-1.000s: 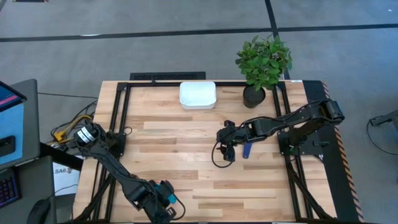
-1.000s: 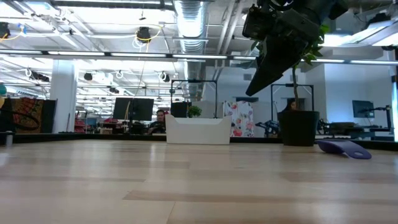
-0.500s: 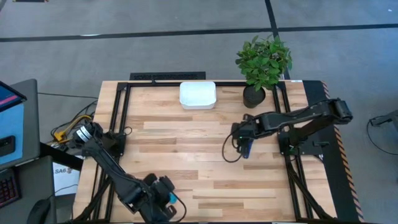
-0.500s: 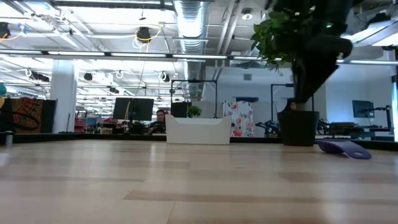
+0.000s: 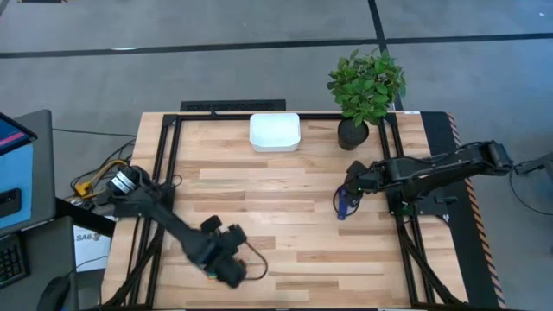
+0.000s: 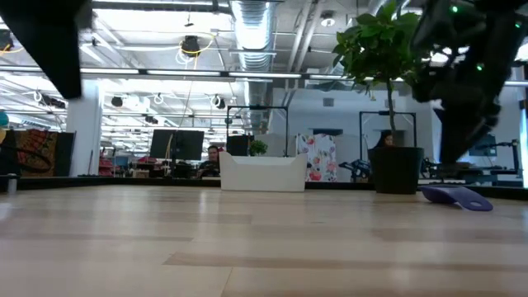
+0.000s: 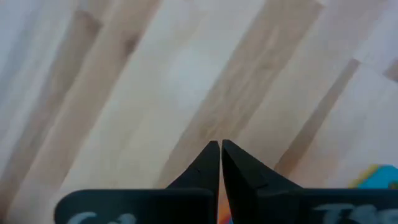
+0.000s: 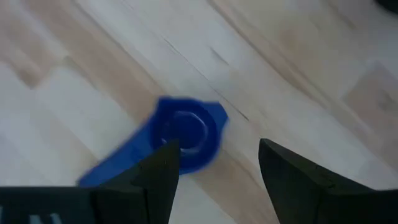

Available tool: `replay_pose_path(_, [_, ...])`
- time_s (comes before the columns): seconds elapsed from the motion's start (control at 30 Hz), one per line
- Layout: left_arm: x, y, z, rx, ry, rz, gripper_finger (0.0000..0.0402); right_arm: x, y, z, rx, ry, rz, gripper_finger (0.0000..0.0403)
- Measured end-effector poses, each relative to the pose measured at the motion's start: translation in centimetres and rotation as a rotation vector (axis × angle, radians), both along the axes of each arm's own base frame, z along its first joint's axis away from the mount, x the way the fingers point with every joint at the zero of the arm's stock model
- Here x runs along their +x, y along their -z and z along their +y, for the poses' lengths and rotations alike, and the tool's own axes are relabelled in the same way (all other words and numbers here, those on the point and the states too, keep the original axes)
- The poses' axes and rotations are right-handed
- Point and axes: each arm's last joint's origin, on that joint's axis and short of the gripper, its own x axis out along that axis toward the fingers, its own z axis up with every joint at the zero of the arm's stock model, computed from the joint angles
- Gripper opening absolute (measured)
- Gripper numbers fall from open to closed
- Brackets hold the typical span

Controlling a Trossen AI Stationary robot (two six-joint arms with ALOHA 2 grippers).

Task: Nest measuring cups in basket
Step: Stack the dark purple measuring cup into the light blue measuring cup

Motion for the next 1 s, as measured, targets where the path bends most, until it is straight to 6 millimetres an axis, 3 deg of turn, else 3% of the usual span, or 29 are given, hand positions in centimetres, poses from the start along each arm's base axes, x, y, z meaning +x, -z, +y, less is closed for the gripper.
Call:
replay_pose_path(0.27, [3.4,0.2,5.4,0.081,0.159,0.080,0.0004,-0.3,1.5,-0.1,0.024,0.093,0.033,0.0232])
replay_pose_path(0.5, [5.9,-0.1,8.8,0.143,0.267,0.034,0.0004,0.4,2.4,-0.1,0.030,0.118,0.064,0.0191])
replay_pose_path(0.73, [7.9,-0.8,10.3,0.236,0.291,-0.098,0.0004,1.4,3.6,0.2,0.035,0.117,0.095,0.0144])
replay_pose_path(1.0, [8.1,-0.9,10.5,0.296,0.312,-0.113,0.0004,2.5,4.6,0.9,0.061,0.073,0.084,0.0100])
